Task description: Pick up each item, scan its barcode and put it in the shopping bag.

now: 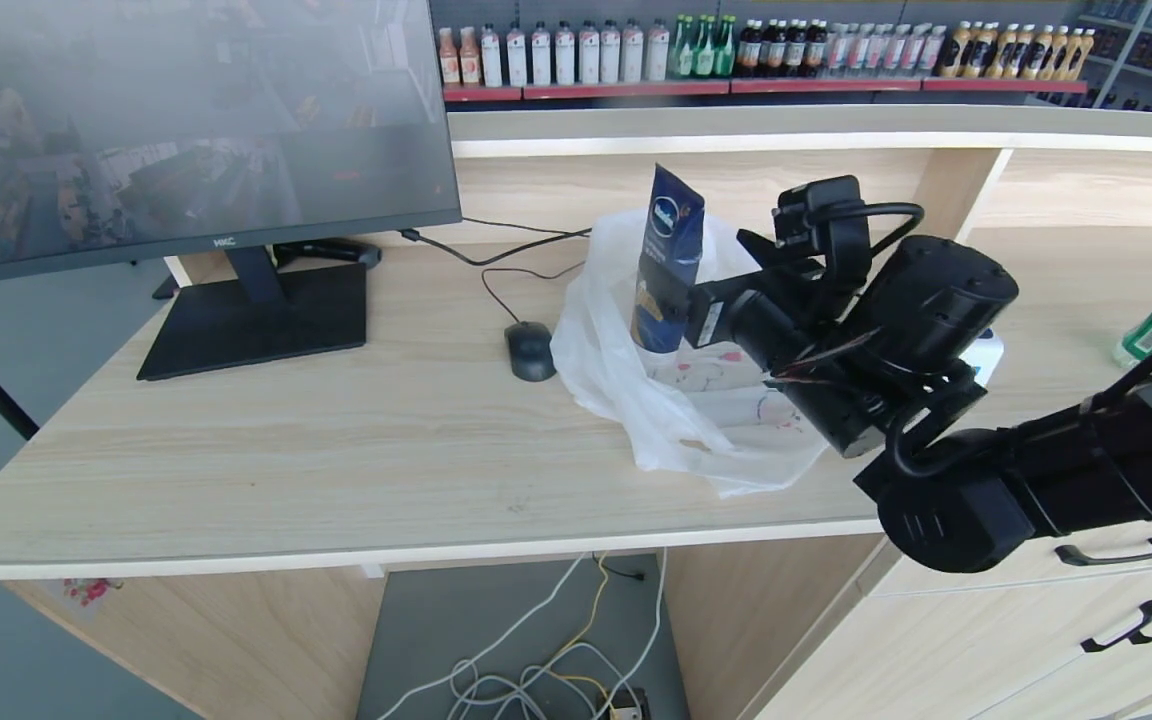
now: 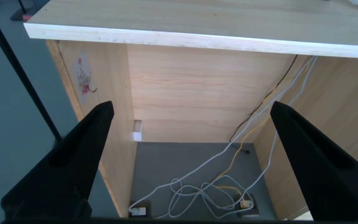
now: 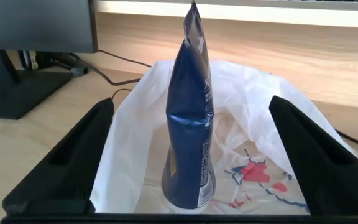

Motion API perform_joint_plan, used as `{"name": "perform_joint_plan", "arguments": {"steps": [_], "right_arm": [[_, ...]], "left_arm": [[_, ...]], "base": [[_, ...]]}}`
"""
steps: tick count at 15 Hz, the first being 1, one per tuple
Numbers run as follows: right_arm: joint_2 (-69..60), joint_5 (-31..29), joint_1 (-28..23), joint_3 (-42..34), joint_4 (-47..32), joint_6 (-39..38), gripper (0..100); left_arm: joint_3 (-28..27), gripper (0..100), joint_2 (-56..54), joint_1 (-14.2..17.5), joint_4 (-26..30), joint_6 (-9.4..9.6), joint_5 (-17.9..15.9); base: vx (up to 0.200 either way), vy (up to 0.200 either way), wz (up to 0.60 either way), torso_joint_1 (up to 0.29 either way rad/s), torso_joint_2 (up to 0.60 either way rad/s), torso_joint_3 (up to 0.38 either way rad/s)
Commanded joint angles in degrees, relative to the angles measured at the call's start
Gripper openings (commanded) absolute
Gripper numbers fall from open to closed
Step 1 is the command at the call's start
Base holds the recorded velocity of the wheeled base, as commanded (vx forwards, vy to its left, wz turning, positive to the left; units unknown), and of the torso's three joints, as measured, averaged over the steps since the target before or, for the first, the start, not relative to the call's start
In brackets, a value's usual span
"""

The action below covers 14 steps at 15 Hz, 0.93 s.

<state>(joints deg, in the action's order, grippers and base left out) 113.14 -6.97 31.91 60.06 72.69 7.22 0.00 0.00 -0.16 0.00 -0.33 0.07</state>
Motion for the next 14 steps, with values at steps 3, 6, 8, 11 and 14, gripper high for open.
{"name": "perform_joint_plan", "arguments": {"steps": [3, 6, 8, 11, 14], "right_arm": [[-5.5, 0.3, 0.3, -10.2, 4.8, -0.4, 100], [-7.1, 6.8, 0.9, -17.2, 11.9, -0.5, 100], [-7.3, 11.5, 2.6, -22.9, 17.3, -0.4, 100], [-9.4, 10.8, 2.5, -26.9, 17.3, -0.4, 100], [-9.0, 5.7, 2.7, -26.3, 17.3, -0.4, 100]], "left_arm": [[0.0, 100, 0.0, 0.0, 0.0, -0.02, 0.0], [0.0, 100, 0.1, 0.0, 0.0, -0.02, 0.0], [0.0, 100, 0.0, 0.0, 0.0, 0.07, 0.0], [0.0, 100, 0.0, 0.0, 0.0, 0.07, 0.0], [0.0, 100, 0.1, 0.0, 0.0, -0.11, 0.0]], "base": [[0.0, 0.0, 0.0, 0.0, 0.0, 0.0], [0.0, 0.0, 0.0, 0.0, 0.0, 0.0], [0.0, 0.0, 0.0, 0.0, 0.0, 0.0], [0.0, 0.0, 0.0, 0.0, 0.0, 0.0], [0.0, 0.0, 0.0, 0.0, 0.0, 0.0]]}}
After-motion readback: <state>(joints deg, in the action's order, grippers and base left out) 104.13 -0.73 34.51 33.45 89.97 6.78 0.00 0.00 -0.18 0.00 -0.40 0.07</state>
